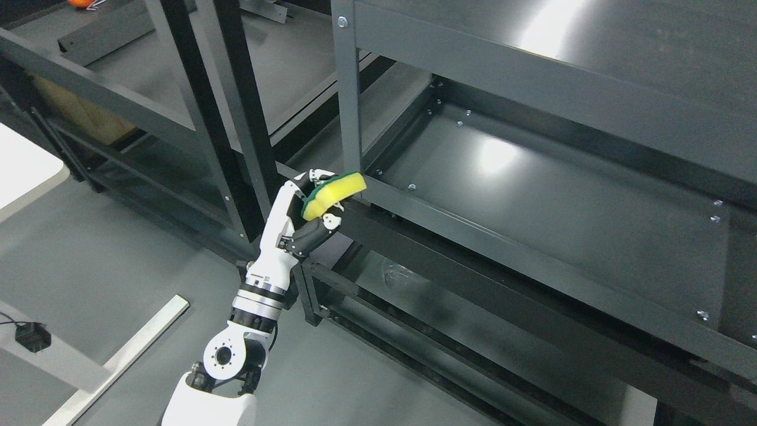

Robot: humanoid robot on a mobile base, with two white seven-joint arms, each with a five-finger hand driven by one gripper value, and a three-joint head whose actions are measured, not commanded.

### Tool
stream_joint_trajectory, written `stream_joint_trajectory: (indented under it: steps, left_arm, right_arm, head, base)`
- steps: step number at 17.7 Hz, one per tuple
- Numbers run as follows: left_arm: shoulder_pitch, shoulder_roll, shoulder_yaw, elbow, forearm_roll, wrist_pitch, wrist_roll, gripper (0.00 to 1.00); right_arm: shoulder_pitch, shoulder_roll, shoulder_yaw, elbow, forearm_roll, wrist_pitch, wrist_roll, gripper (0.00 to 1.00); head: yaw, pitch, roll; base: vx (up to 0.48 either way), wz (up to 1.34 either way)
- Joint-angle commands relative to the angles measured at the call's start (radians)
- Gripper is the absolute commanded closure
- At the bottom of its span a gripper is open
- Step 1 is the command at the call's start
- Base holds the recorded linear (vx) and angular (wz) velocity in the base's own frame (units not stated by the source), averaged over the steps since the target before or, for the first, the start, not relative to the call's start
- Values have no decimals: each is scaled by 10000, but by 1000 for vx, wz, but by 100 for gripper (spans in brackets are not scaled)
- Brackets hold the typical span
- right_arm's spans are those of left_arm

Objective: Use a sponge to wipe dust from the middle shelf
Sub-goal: 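Hold the sponge raised in the left hand while turning toward the shelf, then extend the left hand into the middle shelf, pressing the sponge down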

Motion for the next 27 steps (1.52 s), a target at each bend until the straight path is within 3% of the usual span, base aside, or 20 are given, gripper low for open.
stream_joint_trajectory:
  steps: [1, 6, 9, 13, 17, 20, 27]
  left_arm:
    - [-15, 174, -2135, 84, -1008, -16, -470, 98]
    - [-1010, 174, -3533, 145, -3202, -31, -1253, 98]
    - [-2267, 174, -3886, 207, -4368, -597, -1789, 98]
    - [-3679, 174, -4637, 176, -5519, -1746, -2311, 99]
    - [-4141, 174, -4777, 69, -6853, -3554, -2971, 99]
    - [-4295, 174, -4213, -191, -7576, -5415, -3003, 99]
    - [-4678, 174, -902, -1387, -7869, -5415, -4044, 100]
  right_arm:
    - [0, -175, -6, -175, 0, 7, 7, 0]
    - [0, -175, -6, -175, 0, 7, 7, 0]
    - [0, -175, -6, -175, 0, 7, 7, 0]
    - [0, -175, 9, -175, 0, 7, 7, 0]
    - [0, -175, -6, -175, 0, 7, 7, 0]
    - [0, -175, 9, -175, 0, 7, 7, 0]
    - [0, -175, -6, -175, 0, 7, 7, 0]
  head:
    - [0, 0, 0]
    - [0, 0, 0]
    - [0, 0, 0]
    - [0, 0, 0]
    - [0, -1, 0]
    - [0, -2, 0]
    - [0, -4, 0]
  base:
    - [7, -326]
    - [13, -321]
    - [14, -365]
    - [25, -398]
    - [45, -483]
    - [60, -486]
    - [57, -394]
